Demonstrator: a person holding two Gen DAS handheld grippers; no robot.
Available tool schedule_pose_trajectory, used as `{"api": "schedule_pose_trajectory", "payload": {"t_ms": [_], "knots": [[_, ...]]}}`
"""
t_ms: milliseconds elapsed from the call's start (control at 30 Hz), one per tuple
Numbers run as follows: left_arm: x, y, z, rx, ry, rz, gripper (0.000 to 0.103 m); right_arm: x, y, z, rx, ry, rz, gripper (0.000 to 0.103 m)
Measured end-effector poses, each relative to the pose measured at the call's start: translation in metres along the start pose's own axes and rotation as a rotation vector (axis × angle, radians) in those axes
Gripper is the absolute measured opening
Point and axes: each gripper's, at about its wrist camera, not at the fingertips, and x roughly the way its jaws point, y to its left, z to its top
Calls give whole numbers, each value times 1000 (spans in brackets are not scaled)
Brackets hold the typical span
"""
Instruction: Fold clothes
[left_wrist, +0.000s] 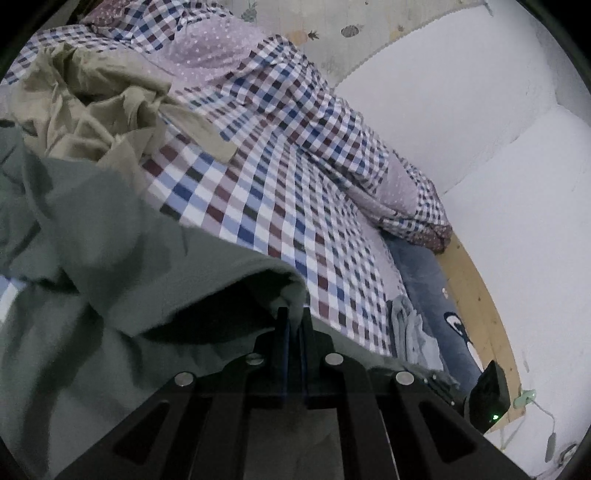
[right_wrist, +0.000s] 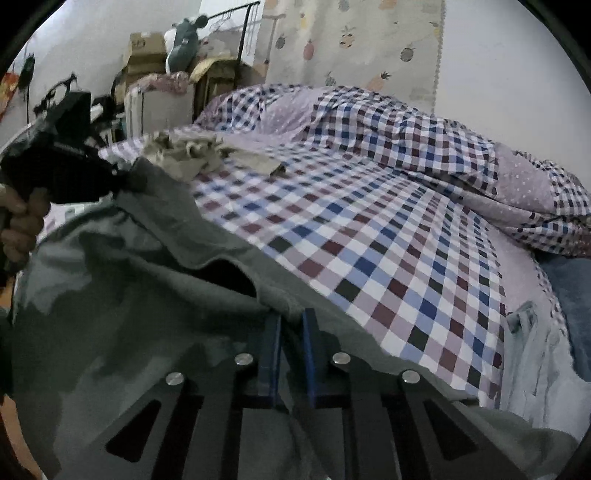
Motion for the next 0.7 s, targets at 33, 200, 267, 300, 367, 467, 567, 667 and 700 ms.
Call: {"api": "schedule_pose_trajectory", "payload": {"t_ms": [33,200,267,300,367,467,567,667,700], "knots": [[-1,1,1,-4,-5,-3,3,-2,-2,1,14,-6,16,10],[1,3,-2,-7,-2,-8,3,-6,-11,-1,65,-4,78,14],[3,3,-4,-6,4,-9,3,-5,-8,-3,45,10,61,17],[3,2,-5,-4,5,-10,3,-4,-6,-3,30,16,48,18],[5,1,-6,-1,5,-10,3,-4,-2,-2,3,20,29,29],[5,2,-6,-6,-5,-21,3,-4,-3,-1,6,14,18,42],[3,4,-6,-17,-24,-38,3,-3,-4,-1,9,8,7,42],[2,6,-6,-24,-39,-54,3,-3,-5,0,12,3,-5,42],[2,7,-6,-24,-42,-57,3,-3,-5,1,13,1,-8,42]]}}
